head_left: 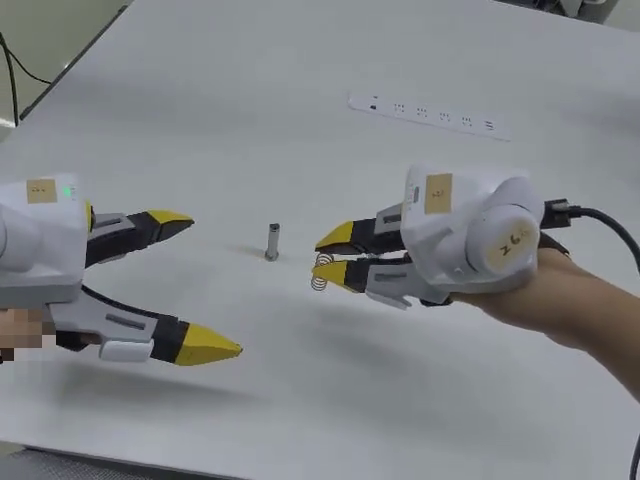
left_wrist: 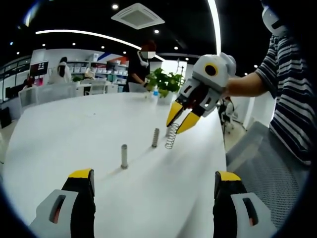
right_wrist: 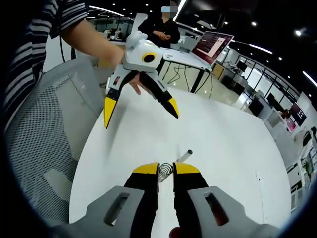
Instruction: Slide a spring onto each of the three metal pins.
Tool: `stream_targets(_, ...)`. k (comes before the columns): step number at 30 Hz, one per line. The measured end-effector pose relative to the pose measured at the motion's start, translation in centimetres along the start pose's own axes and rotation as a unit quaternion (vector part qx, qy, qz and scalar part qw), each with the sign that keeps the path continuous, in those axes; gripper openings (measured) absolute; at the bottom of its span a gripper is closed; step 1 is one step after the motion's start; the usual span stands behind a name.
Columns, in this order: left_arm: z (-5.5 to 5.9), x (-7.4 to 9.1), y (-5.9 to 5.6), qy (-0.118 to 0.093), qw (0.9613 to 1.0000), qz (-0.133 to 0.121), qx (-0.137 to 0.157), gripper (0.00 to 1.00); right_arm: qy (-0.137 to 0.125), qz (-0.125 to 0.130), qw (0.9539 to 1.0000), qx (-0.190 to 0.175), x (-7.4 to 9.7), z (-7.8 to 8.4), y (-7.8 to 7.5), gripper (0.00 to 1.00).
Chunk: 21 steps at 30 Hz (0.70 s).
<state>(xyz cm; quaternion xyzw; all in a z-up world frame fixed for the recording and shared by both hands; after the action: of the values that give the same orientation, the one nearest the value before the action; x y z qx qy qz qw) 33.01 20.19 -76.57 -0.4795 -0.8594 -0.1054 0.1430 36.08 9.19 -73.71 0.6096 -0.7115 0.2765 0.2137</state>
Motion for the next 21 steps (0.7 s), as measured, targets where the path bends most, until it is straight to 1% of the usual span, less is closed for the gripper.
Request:
stream_targets(3, 0.1, 0.1, 0.0, 0.001, 1.0, -0.002, 0.002, 0.98, -0.005, 0.001, 1.0, -0.005, -0.3, -0.5, -0.5, 0.07)
stream_targets(7, 0.1, 0.1, 0.0, 0.0, 1.0, -0.003, 0.003, 0.98, -0.004, 0.002, 1.0, -0.001, -0.8, -1.1, -1.2, 0.07)
stream_targets(12, 0.0, 0.2, 0.1, -0.001, 1.0, -0.005, 0.004, 0.98, -0.005, 0.003, 1.0, 0.006, -1.5, -2.1, -2.3, 0.07)
stream_targets(16, 0.1, 0.3, 0.1, 0.001, 1.0, -0.005, 0.004, 0.98, -0.009, 0.003, 0.9999, -0.004, -2.1, -2.9, -3.2, 0.07)
stream_targets(17, 0.1, 0.3, 0.1, 0.002, 1.0, -0.006, 0.004, 0.98, -0.009, 0.006, 0.9999, -0.002, -2.4, -3.0, -3.4, 0.07)
stream_targets(20, 0.0, 0.3, 0.1, -0.002, 0.9999, -0.006, 0.011, 0.98, -0.01, 0.007, 0.9999, -0.003, -3.0, -3.4, -3.7, 0.07)
stream_targets(21, 0.1, 0.3, 0.1, -0.001, 0.9999, -0.006, 0.009, 0.98, -0.01, 0.007, 0.9999, -0.005, -3.2, -3.5, -3.8, 0.07)
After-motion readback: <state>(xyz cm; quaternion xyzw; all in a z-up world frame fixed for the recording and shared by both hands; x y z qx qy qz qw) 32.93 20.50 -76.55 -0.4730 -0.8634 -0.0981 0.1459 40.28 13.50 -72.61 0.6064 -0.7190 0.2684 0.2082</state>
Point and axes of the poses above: the centre of the closed fingertips' face, and the gripper's own axes: x roughly backward along the fingers, y roughly to its left, z roughly out of its underside, the point moved 3 cm from there along x, roughly backward along the fingers, and after that the axes turned 12 degrees about -x, right-handed, at the moved point
